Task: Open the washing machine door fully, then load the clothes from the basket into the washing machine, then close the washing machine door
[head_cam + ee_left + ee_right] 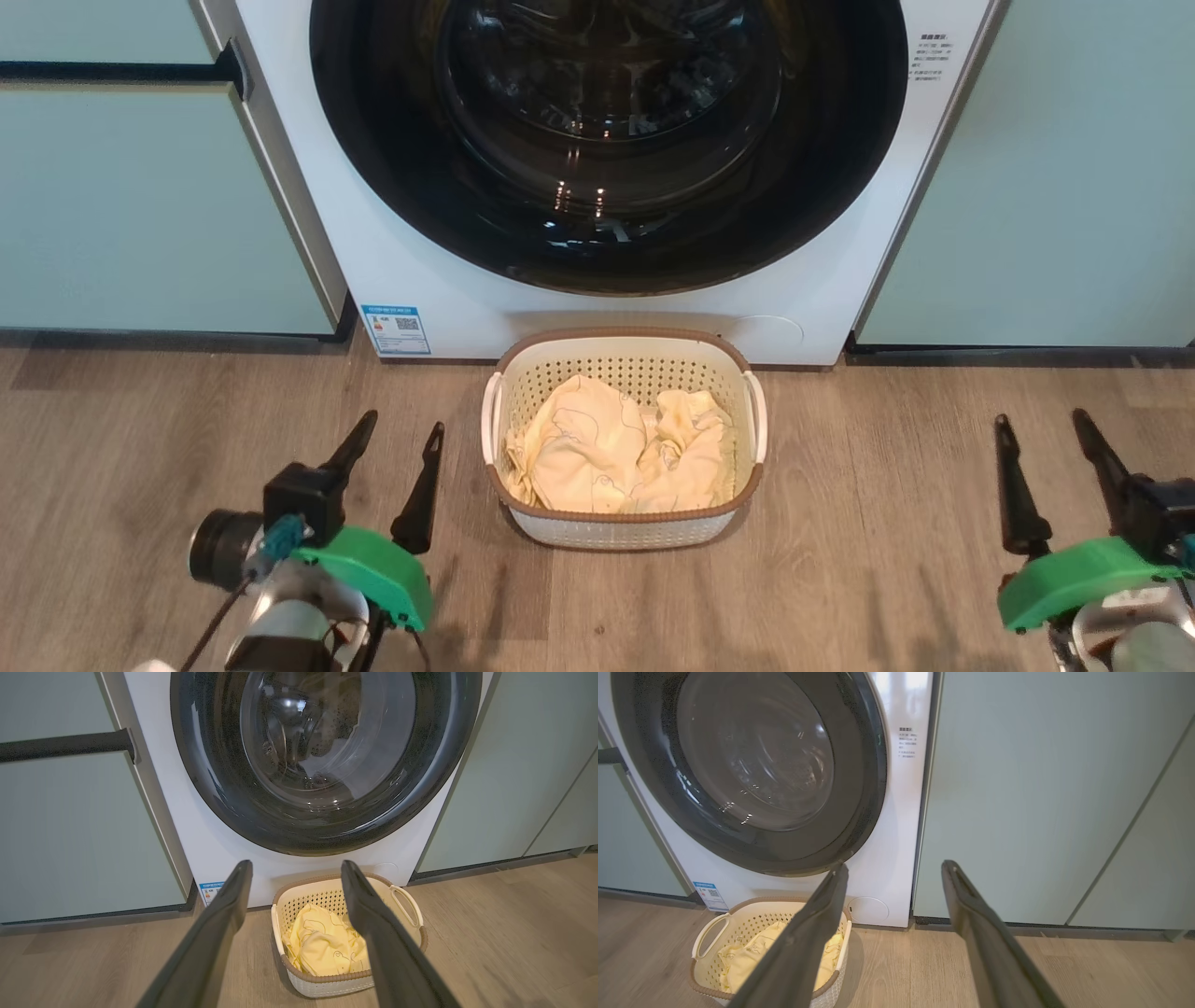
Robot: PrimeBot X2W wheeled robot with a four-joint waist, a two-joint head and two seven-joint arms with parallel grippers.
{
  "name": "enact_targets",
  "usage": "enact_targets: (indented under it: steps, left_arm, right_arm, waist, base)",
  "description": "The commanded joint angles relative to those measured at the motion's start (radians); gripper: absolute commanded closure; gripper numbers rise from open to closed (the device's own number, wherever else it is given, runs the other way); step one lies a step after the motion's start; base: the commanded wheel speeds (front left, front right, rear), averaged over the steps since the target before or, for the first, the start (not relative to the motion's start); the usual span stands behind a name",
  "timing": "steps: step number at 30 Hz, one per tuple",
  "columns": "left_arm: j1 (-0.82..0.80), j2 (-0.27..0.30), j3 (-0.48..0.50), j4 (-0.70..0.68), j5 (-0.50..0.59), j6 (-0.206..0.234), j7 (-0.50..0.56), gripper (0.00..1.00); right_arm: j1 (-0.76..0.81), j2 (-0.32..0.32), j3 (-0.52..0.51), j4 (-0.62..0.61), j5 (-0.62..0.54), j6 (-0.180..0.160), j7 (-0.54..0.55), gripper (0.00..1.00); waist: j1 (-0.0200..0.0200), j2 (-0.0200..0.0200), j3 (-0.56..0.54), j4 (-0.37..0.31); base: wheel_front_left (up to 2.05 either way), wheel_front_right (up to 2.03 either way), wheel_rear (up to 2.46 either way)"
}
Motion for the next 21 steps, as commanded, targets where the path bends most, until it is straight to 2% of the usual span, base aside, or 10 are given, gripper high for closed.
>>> enact_targets:
  steps: [1,9,21]
  left_arm:
    - [-0.062,0.025,0.033,-0.021,0.045,0.007,-0.02,0.0]
    - [-0.063,0.022,0.035,-0.011,0.083,0.014,-0.031,0.0]
    - [-0.066,0.011,0.052,0.001,0.066,0.018,-0.031,0.0]
  right_arm:
    - [-0.059,-0.01,0.024,-0.033,-0.044,-0.003,-0.021,0.0]
    - [-0.06,-0.01,0.021,-0.035,-0.086,-0.003,-0.031,0.0]
    - [-0.061,-0.001,0.002,-0.034,-0.011,-0.003,-0.031,0.0]
  waist:
    - [0.0001,0.0,0.001,-0.001]
    - [0.0001,0.0,0.0,0.0]
    - [0.0001,0.0,0.003,0.002]
  base:
    - [0.0,0.0,0.0]
    - [0.0,0.0,0.0]
    - [0.0,0.0,0.0]
